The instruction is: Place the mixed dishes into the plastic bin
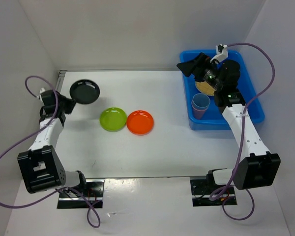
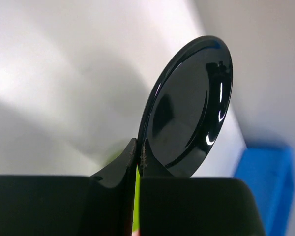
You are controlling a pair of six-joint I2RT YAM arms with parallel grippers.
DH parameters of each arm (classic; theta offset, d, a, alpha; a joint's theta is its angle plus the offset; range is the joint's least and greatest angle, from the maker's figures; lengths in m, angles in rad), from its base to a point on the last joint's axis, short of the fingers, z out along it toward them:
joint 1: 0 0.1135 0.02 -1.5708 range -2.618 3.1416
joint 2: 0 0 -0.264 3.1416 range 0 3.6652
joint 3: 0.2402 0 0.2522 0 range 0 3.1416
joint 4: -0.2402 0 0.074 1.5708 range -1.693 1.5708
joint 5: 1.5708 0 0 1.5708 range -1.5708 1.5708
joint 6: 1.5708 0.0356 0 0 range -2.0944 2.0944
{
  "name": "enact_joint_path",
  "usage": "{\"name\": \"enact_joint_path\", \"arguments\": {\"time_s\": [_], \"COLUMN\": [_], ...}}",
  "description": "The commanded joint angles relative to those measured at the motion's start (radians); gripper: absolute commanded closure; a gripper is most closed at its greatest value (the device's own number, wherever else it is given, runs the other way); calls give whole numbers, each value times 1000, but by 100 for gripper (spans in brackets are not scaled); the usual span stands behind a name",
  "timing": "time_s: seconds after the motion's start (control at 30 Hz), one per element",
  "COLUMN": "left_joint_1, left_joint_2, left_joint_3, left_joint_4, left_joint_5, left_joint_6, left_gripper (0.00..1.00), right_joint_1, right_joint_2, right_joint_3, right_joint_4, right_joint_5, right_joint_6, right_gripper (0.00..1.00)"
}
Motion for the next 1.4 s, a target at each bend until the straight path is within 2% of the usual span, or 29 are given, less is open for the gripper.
{"name": "enact_joint_path", "arguments": {"time_s": [0.0,0.1,0.13,0.17,0.23,0.33,0.47,0.6,0.83,0.97,1.0,1.07,1.1,1.2,1.23,1.33,1.37], "left_joint_1": [3,3,-6,-17,-66,-139,-221,-293,-368,-394,-405,-405,-405,-405,-405,-405,-405], "left_joint_2": [-49,-19,13,35,111,173,230,273,324,344,344,344,344,353,362,371,371], "left_joint_3": [151,231,253,276,380,448,510,605,652,681,690,690,690,681,681,672,672], "left_joint_4": [24,25,26,26,-50,-94,-114,-166,-157,-166,-166,-177,-177,-186,-186,-195,-210], "left_joint_5": [224,409,545,611,743,785,857,866,866,866,857,857,845,817,817,804,791], "left_joint_6": [111,154,163,197,246,314,350,392,392,401,401,412,412,421,421,430,444], "left_gripper": [100,100,100,100,100,100,100,100,100,100,100,100,100,100,100,99,85], "right_joint_1": [51,120,134,163,187,236,283,304,353,353,353,353,353,353,353,353,344], "right_joint_2": [41,81,119,142,212,277,327,363,429,438,447,447,447,447,447,447,435], "right_joint_3": [47,72,84,125,178,247,302,302,324,311,311,322,322,331,331,322,313], "right_joint_4": [12,34,34,19,-14,-26,-84,-126,-232,-232,-223,-222,-222,-222,-222,-222,-222], "right_joint_5": [-147,-207,-234,-277,-305,-326,-267,-181,-109,-98,-98,-98,-98,-98,-87,-87,-74], "right_joint_6": [-44,-67,-67,-77,-90,-90,-142,-154,-232,-232,-232,-223,-223,-223,-223,-211,-199], "right_gripper": [1,1,1,1,1,1,1,1,1,19,32,50,69,95,100,100,100]}}
